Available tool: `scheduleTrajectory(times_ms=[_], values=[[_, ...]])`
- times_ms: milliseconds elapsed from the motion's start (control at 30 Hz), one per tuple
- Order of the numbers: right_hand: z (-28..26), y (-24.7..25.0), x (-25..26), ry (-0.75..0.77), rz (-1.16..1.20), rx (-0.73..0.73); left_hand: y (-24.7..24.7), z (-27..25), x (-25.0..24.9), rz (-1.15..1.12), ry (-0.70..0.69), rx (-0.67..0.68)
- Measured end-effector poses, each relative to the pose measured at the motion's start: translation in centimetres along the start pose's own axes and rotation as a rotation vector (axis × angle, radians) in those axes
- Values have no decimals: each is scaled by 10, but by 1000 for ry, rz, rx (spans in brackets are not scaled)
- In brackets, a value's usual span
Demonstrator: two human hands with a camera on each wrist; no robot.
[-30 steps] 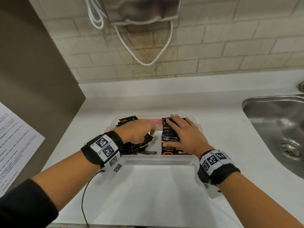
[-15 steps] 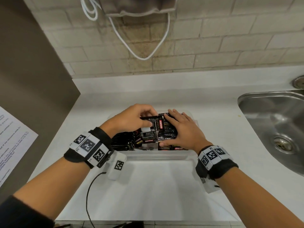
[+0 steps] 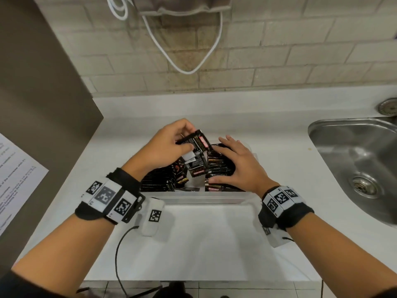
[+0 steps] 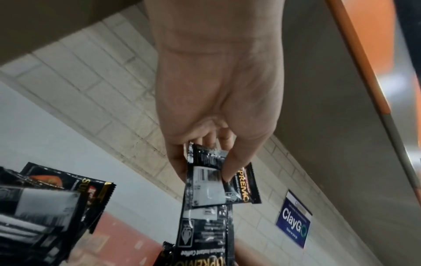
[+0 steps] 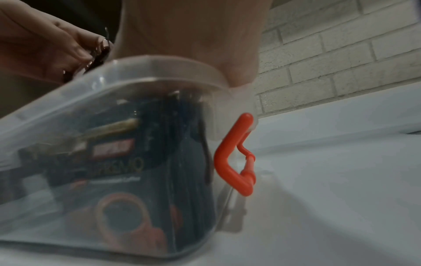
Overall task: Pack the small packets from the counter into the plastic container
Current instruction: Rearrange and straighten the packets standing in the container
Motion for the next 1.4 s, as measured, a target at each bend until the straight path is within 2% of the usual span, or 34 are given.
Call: scheduleTrajectory(times_ms=[167, 300, 433, 600, 700, 833, 967, 1000, 1067, 1167, 1267, 1400], values=[[-1, 20, 15, 39, 66, -46, -1, -5, -1, -91, 32, -96], [2, 36, 32, 71, 137, -35, -11, -9, 2, -308, 31, -121], [-2, 46, 29, -25, 290, 32, -17, -8, 0, -369, 28, -124], [-23, 61, 9, -144, 429, 6, -35, -5, 1, -737, 47, -29], [-36, 63, -2, -195, 498, 17, -47, -5, -1, -738, 22, 15], [-46, 68, -10, -254, 533, -46, -61, -6, 4, -701, 72, 26], [-51, 71, -10, -306, 549, -95, -73, -12, 8, -801, 144, 51], [-52, 71, -10, -320, 566, -103, -75, -12, 14, -773, 187, 38], [-53, 70, -6, -319, 604, -101, -74, -14, 25, -568, 237, -8], [-52, 69, 0, -302, 579, -109, -72, -16, 32, -336, 167, -18], [-49, 72, 8, -212, 446, -133, -71, -21, 33, -194, 97, -6], [-47, 79, 19, -133, 334, -196, -73, -26, 37, -37, 70, -22]])
Point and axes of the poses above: each hand's wrist, its own z-axis towards the middle knuckle, its own y-axis out of the back of the hand, x = y × z, the point moved 8 cm from there along z, towards the middle knuckle
